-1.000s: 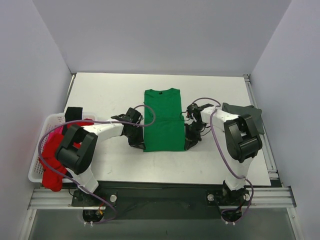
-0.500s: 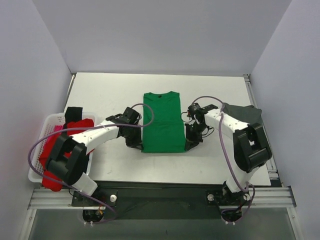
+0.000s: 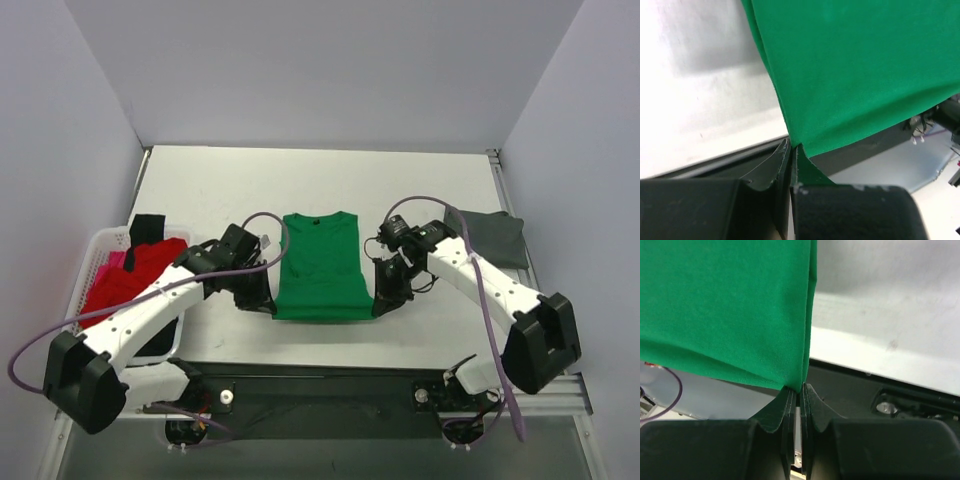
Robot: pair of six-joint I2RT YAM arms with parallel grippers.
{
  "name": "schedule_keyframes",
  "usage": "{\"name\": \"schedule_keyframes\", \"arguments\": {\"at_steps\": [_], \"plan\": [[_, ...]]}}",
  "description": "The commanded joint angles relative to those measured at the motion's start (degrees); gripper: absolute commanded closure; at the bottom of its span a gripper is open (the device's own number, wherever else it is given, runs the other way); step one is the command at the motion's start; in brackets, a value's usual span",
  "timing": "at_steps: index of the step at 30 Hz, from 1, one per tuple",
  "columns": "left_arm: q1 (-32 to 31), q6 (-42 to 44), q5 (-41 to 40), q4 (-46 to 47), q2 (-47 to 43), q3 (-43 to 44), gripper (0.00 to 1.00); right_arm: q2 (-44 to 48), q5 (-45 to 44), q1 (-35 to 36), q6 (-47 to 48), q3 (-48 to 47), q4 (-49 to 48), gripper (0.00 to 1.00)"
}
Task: Fold and stack the t-shirts
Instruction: Fold the long partially folded tshirt into a neat square
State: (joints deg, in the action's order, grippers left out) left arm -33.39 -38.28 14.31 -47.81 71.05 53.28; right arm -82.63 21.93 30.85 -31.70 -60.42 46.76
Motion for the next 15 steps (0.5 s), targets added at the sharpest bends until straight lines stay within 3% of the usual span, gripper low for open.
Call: {"name": "schedule_keyframes", "arguments": {"at_steps": [1, 8, 15], "plan": [[-0.7, -1.2, 0.0, -9.0, -5.9, 0.3, 1.00, 6.8, -2.2, 1.6, -2.9, 0.5, 10.6, 1.00], [-1.3, -4.4, 2.0, -15.5, -11.8, 6.7, 1.00, 13.5, -1.6, 3.3, -6.8, -2.6, 15.2, 1.00], [-1.3, -5.2, 3.5, -10.3, -8.0, 8.7, 1.00, 9.1, -6.5, 3.0, -5.7, -8.9, 15.4, 1.00]]}}
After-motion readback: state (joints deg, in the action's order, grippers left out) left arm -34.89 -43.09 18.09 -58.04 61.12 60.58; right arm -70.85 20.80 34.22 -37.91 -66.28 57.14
